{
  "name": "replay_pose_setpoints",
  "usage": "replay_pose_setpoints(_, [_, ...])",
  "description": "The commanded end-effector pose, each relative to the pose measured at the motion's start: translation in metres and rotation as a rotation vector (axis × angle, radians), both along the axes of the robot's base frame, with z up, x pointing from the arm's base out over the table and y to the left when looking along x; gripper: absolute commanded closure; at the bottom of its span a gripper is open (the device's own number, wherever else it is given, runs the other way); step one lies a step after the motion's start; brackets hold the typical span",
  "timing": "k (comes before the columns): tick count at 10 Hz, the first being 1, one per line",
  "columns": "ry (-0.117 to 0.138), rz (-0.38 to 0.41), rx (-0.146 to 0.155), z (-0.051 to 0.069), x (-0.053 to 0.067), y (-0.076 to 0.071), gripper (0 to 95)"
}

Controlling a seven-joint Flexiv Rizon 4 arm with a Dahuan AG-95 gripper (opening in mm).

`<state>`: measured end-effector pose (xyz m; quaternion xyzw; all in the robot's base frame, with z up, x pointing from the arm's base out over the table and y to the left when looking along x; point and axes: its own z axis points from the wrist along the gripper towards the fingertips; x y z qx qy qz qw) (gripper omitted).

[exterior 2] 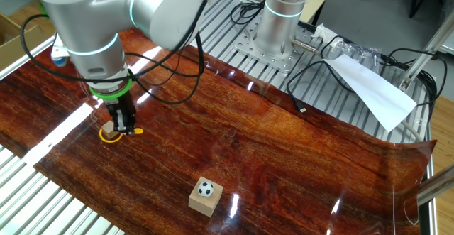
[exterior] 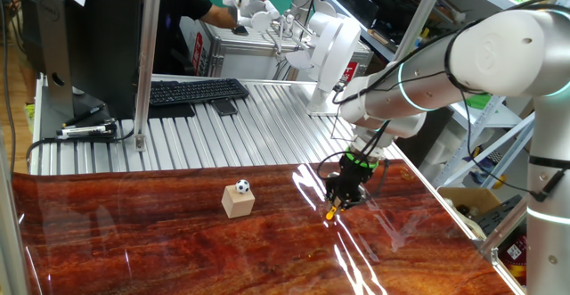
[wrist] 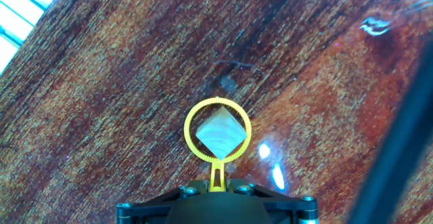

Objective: Attach the bubble ring to the ball

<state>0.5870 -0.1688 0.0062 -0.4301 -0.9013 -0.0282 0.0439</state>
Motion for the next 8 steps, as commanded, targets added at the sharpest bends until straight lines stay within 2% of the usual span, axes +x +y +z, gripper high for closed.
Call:
replay_pose_setpoints(1, [0.000, -0.001, -0.004, 0.0008, 0.0003, 0.0000, 95.0])
replay_pose_setpoints(5, [0.000, -0.002, -0.012, 0.0014, 0.0002, 0.0001, 95.0])
replay_pose_setpoints(8, [0.001, 0.006, -0.009, 0.0079, -0.0022, -0.0010, 95.0])
